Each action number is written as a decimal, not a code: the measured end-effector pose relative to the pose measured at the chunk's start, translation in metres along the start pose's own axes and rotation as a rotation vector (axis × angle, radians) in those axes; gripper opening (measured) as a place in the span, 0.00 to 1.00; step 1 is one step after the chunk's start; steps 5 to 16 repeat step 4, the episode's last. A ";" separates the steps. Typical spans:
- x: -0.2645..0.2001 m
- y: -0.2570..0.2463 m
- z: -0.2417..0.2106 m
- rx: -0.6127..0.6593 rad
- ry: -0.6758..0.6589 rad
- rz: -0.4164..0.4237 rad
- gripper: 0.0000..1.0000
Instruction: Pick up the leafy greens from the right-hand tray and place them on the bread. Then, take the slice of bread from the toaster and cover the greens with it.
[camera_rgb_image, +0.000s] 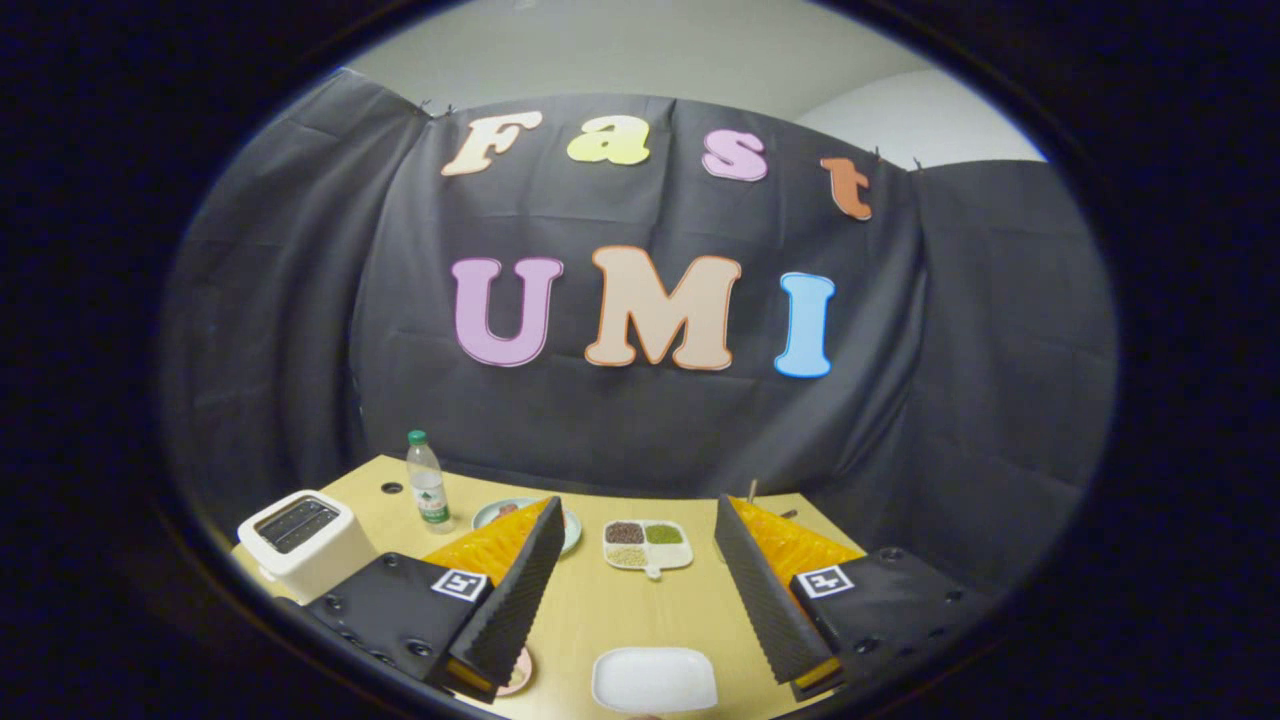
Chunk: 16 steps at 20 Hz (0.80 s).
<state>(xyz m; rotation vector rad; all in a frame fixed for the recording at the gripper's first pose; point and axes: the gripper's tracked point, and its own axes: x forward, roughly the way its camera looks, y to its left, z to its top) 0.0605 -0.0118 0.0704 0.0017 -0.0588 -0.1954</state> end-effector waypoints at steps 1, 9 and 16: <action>-0.003 -0.003 0.006 -0.006 -0.017 -0.005 0.96; -0.008 -0.009 0.013 -0.001 -0.028 -0.009 0.96; -0.008 -0.009 0.013 -0.001 -0.028 -0.009 0.96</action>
